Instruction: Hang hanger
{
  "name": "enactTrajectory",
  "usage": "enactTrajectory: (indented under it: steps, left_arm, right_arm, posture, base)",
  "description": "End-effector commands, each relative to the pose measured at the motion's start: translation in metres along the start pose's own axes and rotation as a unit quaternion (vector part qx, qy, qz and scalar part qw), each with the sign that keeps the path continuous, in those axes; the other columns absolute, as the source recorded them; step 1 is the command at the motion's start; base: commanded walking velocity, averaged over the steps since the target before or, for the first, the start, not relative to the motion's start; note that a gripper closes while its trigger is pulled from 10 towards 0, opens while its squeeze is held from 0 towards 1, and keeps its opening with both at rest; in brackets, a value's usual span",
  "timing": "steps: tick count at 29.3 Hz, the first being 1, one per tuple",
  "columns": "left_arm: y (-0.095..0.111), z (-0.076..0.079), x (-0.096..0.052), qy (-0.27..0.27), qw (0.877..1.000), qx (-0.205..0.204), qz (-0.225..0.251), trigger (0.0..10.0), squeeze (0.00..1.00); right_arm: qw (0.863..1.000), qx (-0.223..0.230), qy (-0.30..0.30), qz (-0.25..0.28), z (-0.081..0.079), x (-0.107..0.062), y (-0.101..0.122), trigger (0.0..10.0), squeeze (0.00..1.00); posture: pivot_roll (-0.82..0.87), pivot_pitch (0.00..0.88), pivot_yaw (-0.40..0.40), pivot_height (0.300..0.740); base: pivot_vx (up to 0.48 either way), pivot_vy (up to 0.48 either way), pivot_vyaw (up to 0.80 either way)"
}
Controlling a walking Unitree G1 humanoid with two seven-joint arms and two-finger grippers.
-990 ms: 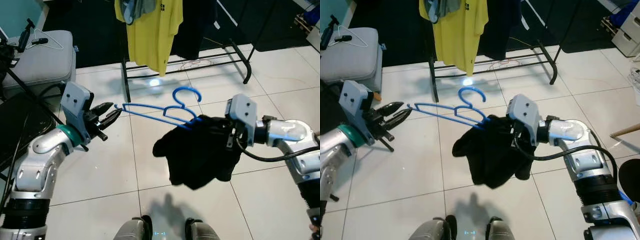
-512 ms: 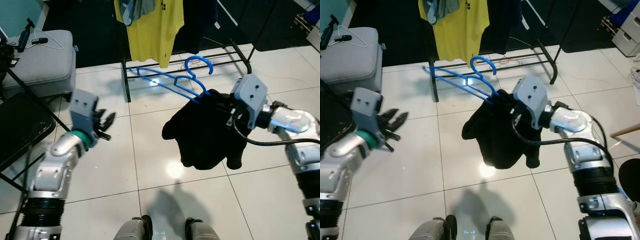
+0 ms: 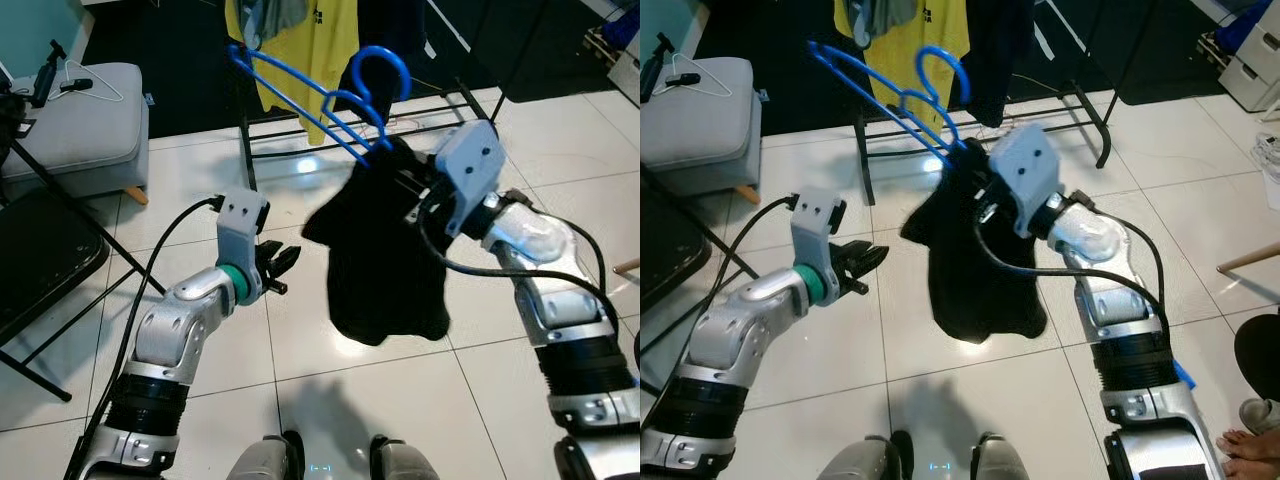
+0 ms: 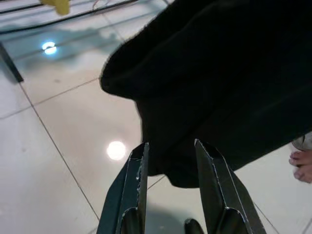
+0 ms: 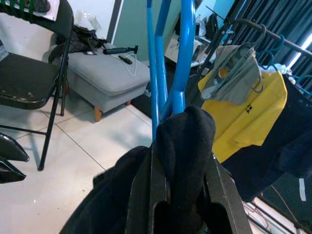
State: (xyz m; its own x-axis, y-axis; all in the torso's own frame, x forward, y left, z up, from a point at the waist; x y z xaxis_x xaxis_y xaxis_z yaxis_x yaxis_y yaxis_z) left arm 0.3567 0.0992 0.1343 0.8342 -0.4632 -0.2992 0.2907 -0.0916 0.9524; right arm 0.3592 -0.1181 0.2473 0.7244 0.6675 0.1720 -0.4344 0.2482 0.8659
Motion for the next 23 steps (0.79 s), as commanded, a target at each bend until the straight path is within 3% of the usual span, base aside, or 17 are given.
enactTrajectory:
  steps: [1,2,3,5,7,8,9,10,17,22,23]
  left_arm:
    - [-0.009,0.000,0.002,0.003,1.000,-0.010,-0.019,10.0,0.00]
    - [-0.008,0.002,0.005,0.000,1.000,-0.021,-0.019,10.0,0.00]
    - [-0.008,0.002,0.005,0.000,1.000,-0.021,-0.019,10.0,0.00]
    - [-0.005,-0.005,0.007,0.025,0.999,-0.025,-0.010,10.0,0.00]
    - [-0.003,-0.010,0.006,0.039,0.999,-0.026,-0.007,10.0,0.00]
    - [-0.002,-0.019,0.003,0.058,0.998,-0.018,-0.005,10.0,0.64]
    - [-0.002,-0.019,0.003,0.058,0.998,-0.018,-0.005,10.0,0.64]
    - [-0.006,-0.034,-0.007,0.078,0.997,-0.003,-0.008,10.0,1.00]
    - [-0.025,-0.057,-0.024,0.111,0.993,0.002,-0.034,10.0,1.00]
    - [-0.037,-0.067,-0.033,0.122,0.991,0.010,-0.054,10.0,1.00]
    - [-0.044,-0.068,-0.037,0.115,0.991,0.018,-0.069,10.0,1.00]
  right_arm:
    - [1.000,-0.002,0.011,0.021,-0.008,0.001,0.009,10.0,0.00]
    - [0.999,0.006,0.025,0.025,-0.019,0.001,0.010,10.0,0.00]
    - [0.999,0.006,0.025,0.025,-0.019,0.001,0.010,10.0,0.00]
    - [0.997,0.018,0.067,0.021,-0.047,-0.002,0.008,10.0,0.00]
    - [0.997,0.020,0.077,0.017,-0.055,-0.004,0.007,10.0,0.00]
    - [0.996,0.021,0.082,0.009,-0.062,-0.008,0.005,10.0,0.00]
    - [0.996,0.021,0.082,0.009,-0.062,-0.008,0.005,10.0,0.00]
    - [0.995,0.022,0.094,-0.006,-0.074,-0.018,0.002,10.0,0.00]
    - [0.991,0.015,0.127,-0.025,-0.093,-0.031,-0.004,10.0,0.00]
    - [0.992,0.004,0.124,-0.021,-0.091,-0.030,0.000,10.0,0.00]
    - [0.994,-0.004,0.112,-0.013,-0.084,-0.026,0.006,10.0,0.00]
  posture:
    - [-0.11,0.101,0.125,0.740]
    - [-0.11,0.103,0.128,0.740]
    - [-0.11,0.103,0.128,0.740]
    - [-0.11,0.112,0.131,0.740]
    - [-0.11,0.112,0.131,0.740]
    - [-0.10,0.117,0.128,0.740]
    - [-0.10,0.117,0.128,0.740]
    - [-0.10,0.123,0.131,0.740]
    - [-0.10,0.135,0.123,0.740]
    - [-0.10,0.136,0.119,0.740]
    - [-0.10,0.135,0.118,0.740]
  base:
    - [0.000,0.000,0.00]
    - [0.000,0.000,0.00]
    - [0.000,0.000,0.00]
    - [0.000,0.000,0.00]
    - [0.000,0.000,0.00]
    - [0.000,0.000,0.00]
    - [0.000,0.000,0.00]
    - [0.000,0.000,0.00]
    - [0.000,0.000,0.00]
    - [0.000,0.000,0.00]
    - [0.000,0.000,0.00]
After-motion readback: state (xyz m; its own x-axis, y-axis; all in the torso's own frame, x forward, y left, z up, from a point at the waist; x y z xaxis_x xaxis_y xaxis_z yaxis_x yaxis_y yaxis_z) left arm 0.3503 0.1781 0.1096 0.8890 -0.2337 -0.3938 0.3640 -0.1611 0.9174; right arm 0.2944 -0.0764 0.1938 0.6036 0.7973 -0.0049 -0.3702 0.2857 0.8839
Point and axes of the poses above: a point about 5 cm out from each wrist's last joint towards the gripper, its own x axis pointing out of the wrist towards the gripper, its own y axis along the axis of the wrist's last joint, z = x × y, the point moved 4 cm from there along x, pointing out of the wrist towards the gripper, and after that the axes turned 4 degrees about x, right-handed, at the moved point
